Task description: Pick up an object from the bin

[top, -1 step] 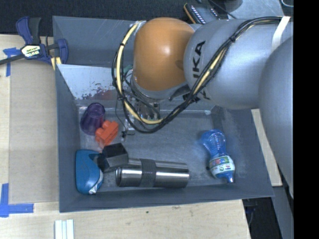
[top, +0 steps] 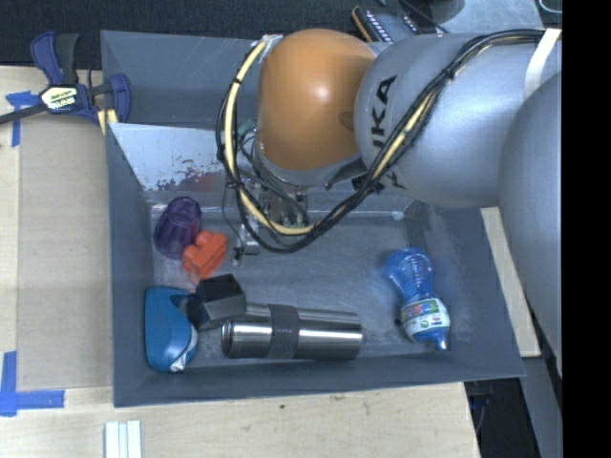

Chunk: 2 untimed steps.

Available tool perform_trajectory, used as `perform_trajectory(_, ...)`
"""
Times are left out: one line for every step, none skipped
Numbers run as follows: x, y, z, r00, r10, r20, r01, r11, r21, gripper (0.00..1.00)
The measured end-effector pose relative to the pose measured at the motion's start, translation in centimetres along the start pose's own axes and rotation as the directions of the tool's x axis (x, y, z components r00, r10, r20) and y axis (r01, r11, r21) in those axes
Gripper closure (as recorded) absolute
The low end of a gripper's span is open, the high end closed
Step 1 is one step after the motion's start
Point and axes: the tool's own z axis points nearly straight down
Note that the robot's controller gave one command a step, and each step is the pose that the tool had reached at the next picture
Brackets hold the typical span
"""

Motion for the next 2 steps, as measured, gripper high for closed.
perform_trajectory(1.0,0.0,8.0,0.974,-0.226,-0.004,0.226,0.974,0.000,0.00)
perform_trajectory(0.2,-0.3,5.7,0.992,-0.124,0.006,0.124,0.992,-0.001,0.00)
